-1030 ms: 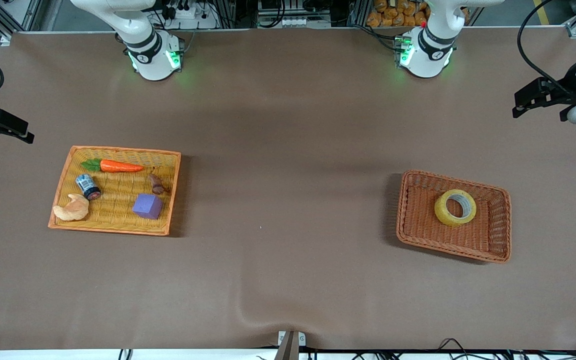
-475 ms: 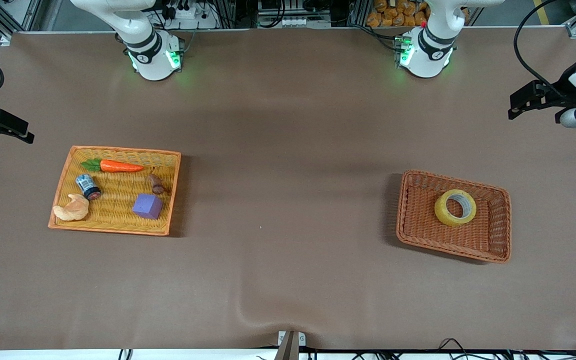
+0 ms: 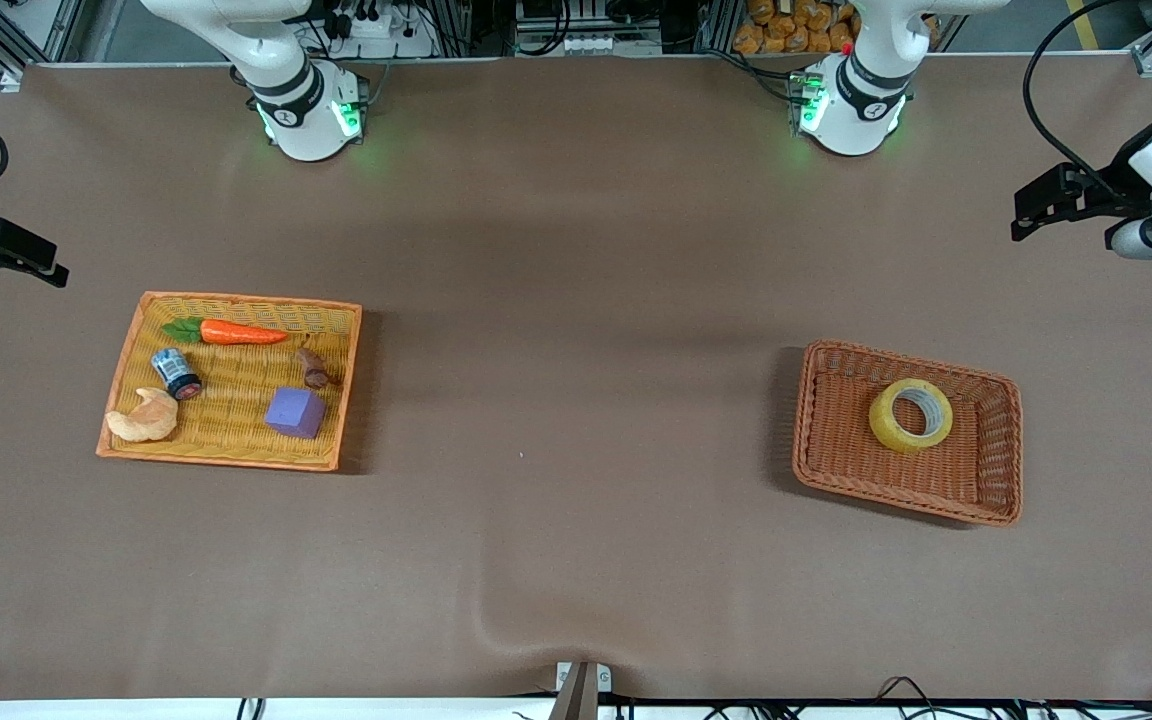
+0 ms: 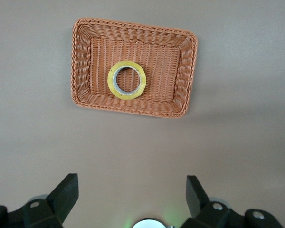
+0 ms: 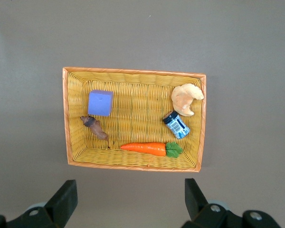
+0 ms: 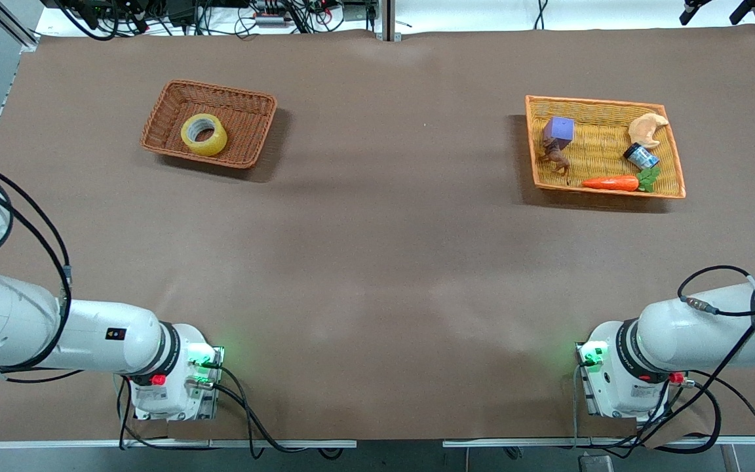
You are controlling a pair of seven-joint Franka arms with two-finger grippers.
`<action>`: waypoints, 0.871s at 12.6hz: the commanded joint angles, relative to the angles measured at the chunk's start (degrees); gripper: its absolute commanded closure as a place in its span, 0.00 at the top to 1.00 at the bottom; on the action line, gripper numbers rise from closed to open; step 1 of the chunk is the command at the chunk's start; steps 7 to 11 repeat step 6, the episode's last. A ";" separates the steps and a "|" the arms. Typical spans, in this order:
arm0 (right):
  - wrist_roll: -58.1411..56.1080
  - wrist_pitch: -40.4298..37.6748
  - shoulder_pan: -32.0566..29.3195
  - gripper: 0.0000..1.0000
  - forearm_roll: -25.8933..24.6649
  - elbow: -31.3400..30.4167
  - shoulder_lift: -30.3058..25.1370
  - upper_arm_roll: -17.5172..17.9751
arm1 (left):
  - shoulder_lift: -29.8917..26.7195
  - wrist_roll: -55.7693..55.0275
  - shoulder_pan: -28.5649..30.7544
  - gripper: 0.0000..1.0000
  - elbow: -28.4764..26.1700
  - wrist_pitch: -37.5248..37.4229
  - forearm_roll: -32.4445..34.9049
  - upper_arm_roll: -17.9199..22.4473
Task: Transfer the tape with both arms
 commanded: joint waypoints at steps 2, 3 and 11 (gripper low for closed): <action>0.35 -0.74 -0.52 1.00 -0.50 0.75 0.05 0.67 | -0.04 4.19 -0.08 1.00 0.94 -0.89 0.69 -0.57; 0.35 -0.74 -0.52 1.00 -0.41 0.75 0.05 0.67 | -0.04 4.19 -0.16 1.00 0.94 -0.88 0.69 -0.57; 0.35 -0.74 -0.52 1.00 -0.41 0.66 0.05 0.67 | -0.04 4.19 0.19 1.00 0.85 -0.80 0.60 -0.57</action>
